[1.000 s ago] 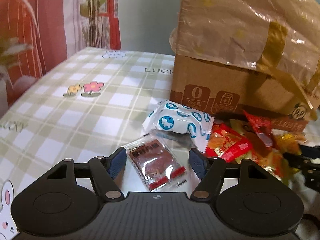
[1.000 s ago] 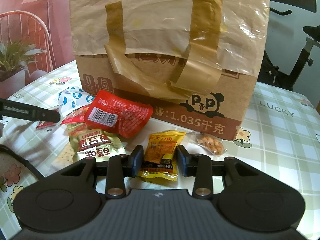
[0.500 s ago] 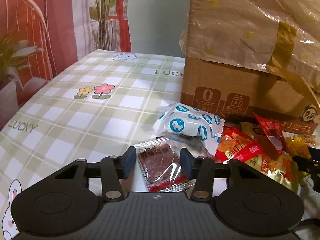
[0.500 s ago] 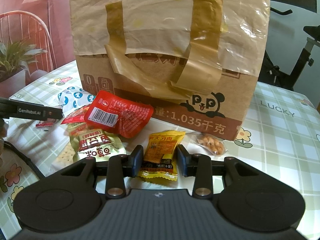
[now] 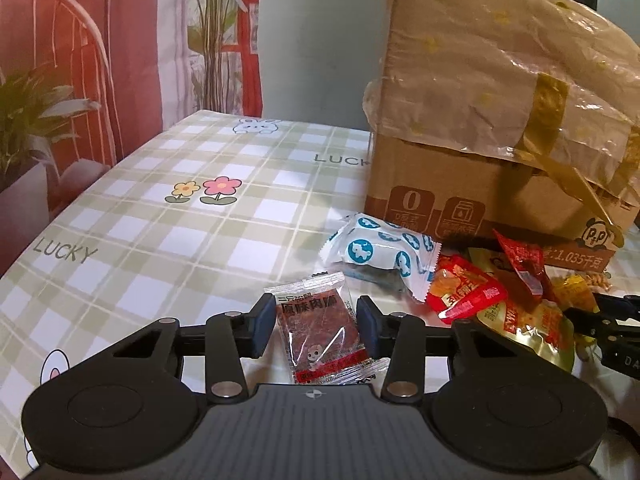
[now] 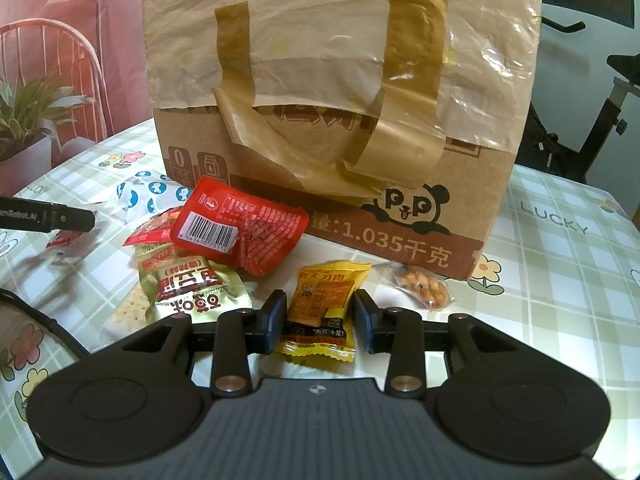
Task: Organize snacks
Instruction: 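Lift the jerky packet with the left tool while the right tool lifts the yellow packet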
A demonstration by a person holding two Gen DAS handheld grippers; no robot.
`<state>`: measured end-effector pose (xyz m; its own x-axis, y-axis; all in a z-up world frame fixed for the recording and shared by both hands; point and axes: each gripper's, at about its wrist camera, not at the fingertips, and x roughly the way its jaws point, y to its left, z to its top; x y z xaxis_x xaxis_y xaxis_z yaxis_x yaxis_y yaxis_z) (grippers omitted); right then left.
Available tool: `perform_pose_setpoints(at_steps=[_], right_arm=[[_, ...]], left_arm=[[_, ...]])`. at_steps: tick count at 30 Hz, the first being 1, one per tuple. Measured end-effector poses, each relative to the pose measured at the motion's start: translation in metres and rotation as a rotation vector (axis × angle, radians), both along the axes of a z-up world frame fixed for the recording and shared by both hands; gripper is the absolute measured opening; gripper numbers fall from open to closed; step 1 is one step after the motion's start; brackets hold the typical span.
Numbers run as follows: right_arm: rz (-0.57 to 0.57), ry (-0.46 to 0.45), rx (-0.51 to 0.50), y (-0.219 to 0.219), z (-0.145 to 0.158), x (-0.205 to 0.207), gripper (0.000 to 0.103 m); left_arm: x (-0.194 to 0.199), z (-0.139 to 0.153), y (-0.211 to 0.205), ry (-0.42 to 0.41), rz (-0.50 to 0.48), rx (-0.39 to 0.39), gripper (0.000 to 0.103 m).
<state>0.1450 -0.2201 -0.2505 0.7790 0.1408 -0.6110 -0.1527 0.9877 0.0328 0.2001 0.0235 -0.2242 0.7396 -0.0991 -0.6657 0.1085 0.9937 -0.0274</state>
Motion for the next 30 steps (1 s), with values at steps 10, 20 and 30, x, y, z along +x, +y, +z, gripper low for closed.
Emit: perform_pose_setpoints(at_steps=[10,20,30], right_arm=[[-0.021,-0.004,0.021,-0.005,0.001,-0.001,0.039],[-0.026,-0.083,0.02,-0.013,0.027,-0.009,0.039],[0.038,-0.2,0.03,0.0,0.062,-0.016,0.039]], left_arm=[[-0.003,0.008,0.0,-0.03,-0.013,-0.017,0.047],[-0.017,0.039,-0.003,-0.13,-0.044,-0.019,0.047],[-0.026,0.075,-0.019,-0.246,-0.12,-0.007,0.047]])
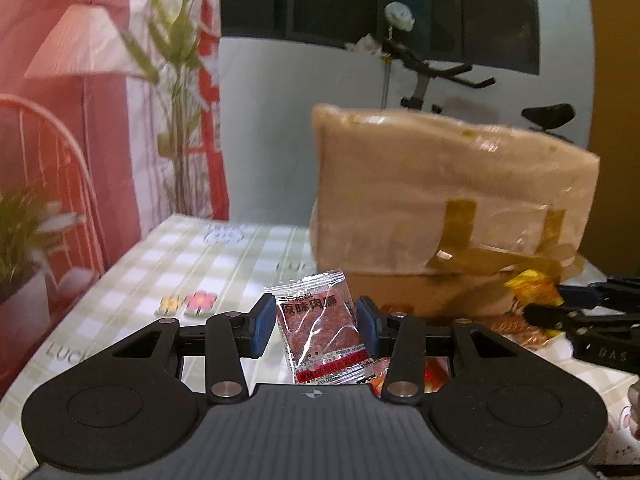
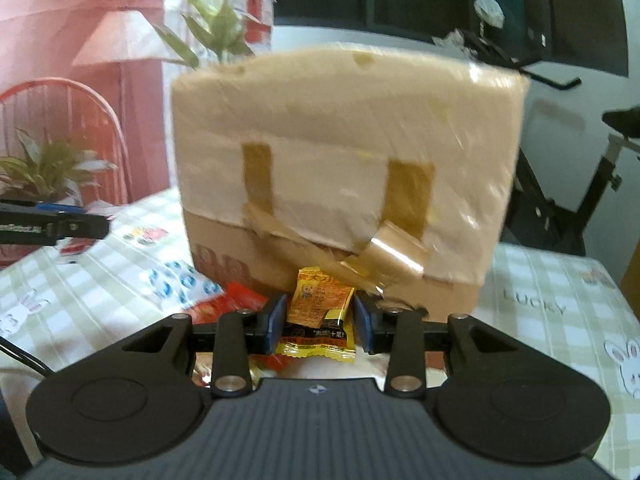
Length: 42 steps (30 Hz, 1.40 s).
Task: Organize snacks
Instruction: 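Lift the jerky packet with the left tool while the right tool lifts the yellow packet, then drop both packets into the lined box, opening both tools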
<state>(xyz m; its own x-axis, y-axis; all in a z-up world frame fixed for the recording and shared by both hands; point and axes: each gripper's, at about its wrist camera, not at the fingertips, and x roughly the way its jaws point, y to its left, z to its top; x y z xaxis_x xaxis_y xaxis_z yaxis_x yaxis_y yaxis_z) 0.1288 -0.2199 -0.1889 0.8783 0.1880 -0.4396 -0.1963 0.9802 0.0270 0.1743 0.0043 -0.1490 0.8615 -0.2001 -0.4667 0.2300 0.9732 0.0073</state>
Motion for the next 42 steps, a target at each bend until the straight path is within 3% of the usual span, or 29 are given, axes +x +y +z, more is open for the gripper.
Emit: perform_pose_setpoints(at_steps=[19,28,34,42], right_arm=[[0.124,-0.209,0.055,0.007,0.087,-0.028,0.037],[0.11,-0.271,0.044,-0.01,0.125,0.006,0.037],[0.027,-0.223,0.015,-0.039,0.144,0.07,0.037],[-0.06,-0.059,-0.033,-0.062,0.134,0.144,0.038]], left_arm=[[0.009,0.057,-0.02,-0.126,-0.092,-0.069,0.047],[0.047,0.09,-0.041,-0.186,-0.12,-0.07,0.047],[0.106,0.099,-0.073,-0.148,-0.125,-0.039,0.047],[0.158,0.084,-0.094,-0.027,-0.152,-0.035,0.05]])
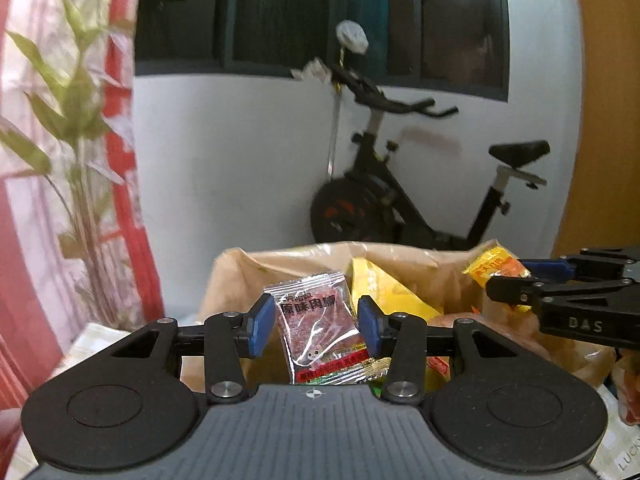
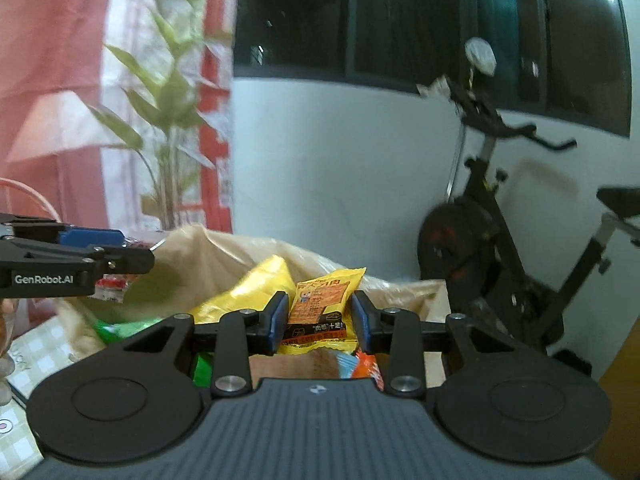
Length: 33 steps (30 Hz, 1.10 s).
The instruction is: Organize snacks
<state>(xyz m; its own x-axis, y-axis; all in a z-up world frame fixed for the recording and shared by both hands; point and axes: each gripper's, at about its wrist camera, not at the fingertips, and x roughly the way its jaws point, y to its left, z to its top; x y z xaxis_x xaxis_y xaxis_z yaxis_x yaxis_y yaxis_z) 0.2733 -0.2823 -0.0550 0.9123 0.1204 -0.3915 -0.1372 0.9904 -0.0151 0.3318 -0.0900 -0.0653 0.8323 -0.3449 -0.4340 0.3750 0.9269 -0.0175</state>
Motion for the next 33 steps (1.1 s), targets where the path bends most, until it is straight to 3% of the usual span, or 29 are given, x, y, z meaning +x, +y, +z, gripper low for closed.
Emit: perform_pose_setpoints(at_steps=[2,4,5,13,23,27,33], right_arm=[[-0.021,0.029,0.011,-0.004,-0.004,0.007,0.046],[-0.02,0.039,0.039,-0.007,-0.006,0.006,0.06],[-0.015,0.025,0.049,-0.009,-0.005,0.003,0.063],[0.041,-0.039,0.043,0.0,0.002,-0.04,0.063],[0.116,-0.097,0.074,0.023,0.001,-0.094,0.063],[0.151,-0.103,0.122,0.028,-0.01,-0.115,0.063],[0.163,-0.088,0.148,0.022,-0.036,-0.138,0.063]], left_arm=[[0.003,-0.002,0.004,0.015,0.009,-0.009,0.072],[-0.001,-0.003,0.009,0.004,0.014,-0.028,0.076],[-0.003,-0.004,0.011,-0.002,0.011,-0.026,0.076],[-0.025,0.003,0.027,0.001,-0.006,-0.035,0.076],[-0.08,0.0,0.06,-0.001,-0.021,-0.064,0.076],[-0.099,-0.024,0.078,0.022,0.014,-0.075,0.076],[-0.102,-0.074,0.095,0.161,0.084,-0.119,0.073]])
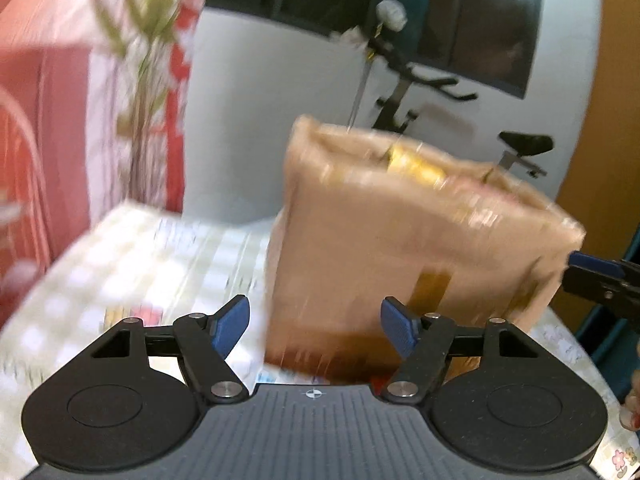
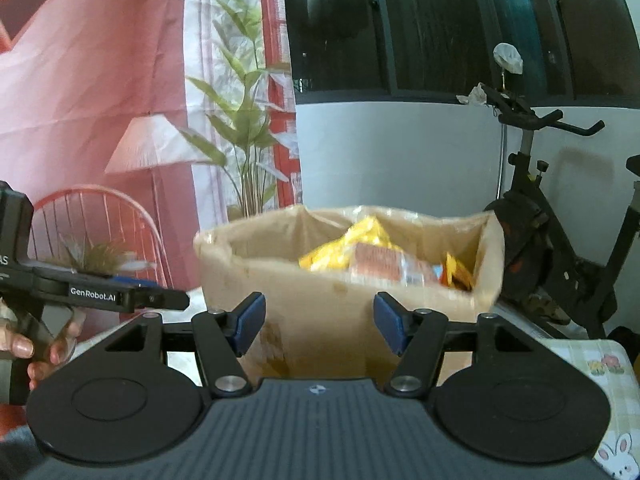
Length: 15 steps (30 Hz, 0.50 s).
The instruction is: Organize snacks
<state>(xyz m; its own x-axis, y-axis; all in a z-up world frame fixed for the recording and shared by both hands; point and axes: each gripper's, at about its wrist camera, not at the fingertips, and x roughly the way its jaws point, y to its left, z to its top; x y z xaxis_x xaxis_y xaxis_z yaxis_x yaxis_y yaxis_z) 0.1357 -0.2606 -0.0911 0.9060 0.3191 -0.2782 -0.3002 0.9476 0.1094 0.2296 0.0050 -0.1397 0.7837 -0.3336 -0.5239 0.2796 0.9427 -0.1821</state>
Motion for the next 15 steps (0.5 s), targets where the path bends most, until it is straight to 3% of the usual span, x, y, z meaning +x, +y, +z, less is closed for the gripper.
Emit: perform_pose_setpoints(at_steps=[3,7,15], right_arm=[[-0.002,0.035,-0.013,0.001,-0.017,-0.006,0.063],[-0.011,0.085,-0.037,0.005,-0.043,-0.015,0.063],[-0.023,0.203,0.019,0.007,-0.084,-0.014,0.063]], left_arm=[[0.001,-0.016,0.007,0.043,0.016,-0.001,0.071],[-0.001,-0.024,0.012,0.04,0.013,0.027,0.07],[-0.003,-0.038,0.007,0.038,-0.013,0.068,0.069]])
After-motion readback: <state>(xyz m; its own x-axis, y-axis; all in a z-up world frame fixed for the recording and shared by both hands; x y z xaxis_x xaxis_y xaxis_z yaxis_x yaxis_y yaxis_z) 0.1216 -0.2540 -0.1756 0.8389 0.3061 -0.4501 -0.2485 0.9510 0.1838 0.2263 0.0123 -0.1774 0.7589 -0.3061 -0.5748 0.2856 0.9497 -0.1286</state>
